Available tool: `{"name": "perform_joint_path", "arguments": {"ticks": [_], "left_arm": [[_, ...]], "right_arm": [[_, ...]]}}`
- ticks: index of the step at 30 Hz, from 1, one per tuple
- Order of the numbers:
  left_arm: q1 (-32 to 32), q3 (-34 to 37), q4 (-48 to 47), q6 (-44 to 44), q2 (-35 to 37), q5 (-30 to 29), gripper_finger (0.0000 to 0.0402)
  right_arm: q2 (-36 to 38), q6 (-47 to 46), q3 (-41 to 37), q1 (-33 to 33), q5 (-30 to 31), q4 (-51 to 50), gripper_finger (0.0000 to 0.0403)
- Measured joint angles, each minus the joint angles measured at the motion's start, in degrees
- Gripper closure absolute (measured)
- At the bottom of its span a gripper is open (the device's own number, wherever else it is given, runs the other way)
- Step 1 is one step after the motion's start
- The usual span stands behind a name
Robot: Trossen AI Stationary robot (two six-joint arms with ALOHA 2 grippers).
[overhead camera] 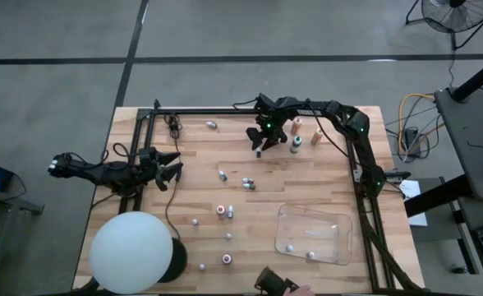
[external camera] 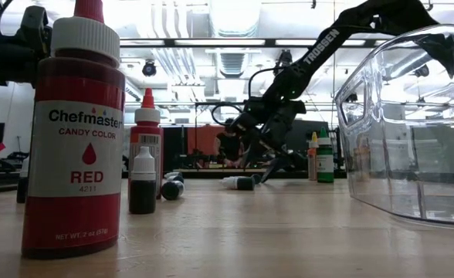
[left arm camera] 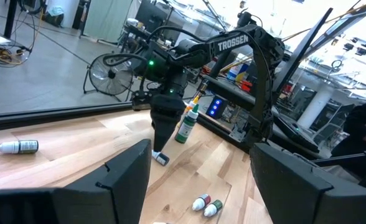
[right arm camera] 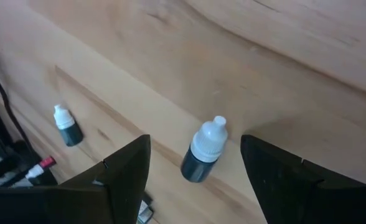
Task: Pick & Place food coloring
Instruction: Put the black food color into the transparent bin
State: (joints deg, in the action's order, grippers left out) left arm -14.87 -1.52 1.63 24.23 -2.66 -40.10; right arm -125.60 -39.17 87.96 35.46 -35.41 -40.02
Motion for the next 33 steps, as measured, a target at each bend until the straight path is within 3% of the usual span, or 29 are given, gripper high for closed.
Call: {"name": "perform_joint_path", "arguments": {"ticks": [11,33], "left_arm": [[0.01,0.00,0.00,0.00,-0.01,0.00,0.0157],[0.01,-0.01,0.00,0.00,-0.02,-0.01,0.0157]], "right_arm": [[-0.04,-5.40,0.00,-0.30,2.03,0.41,0.0156],[-0.13,-6.44,-0.07,-1.00,2.46,2.24,0.0156]]}}
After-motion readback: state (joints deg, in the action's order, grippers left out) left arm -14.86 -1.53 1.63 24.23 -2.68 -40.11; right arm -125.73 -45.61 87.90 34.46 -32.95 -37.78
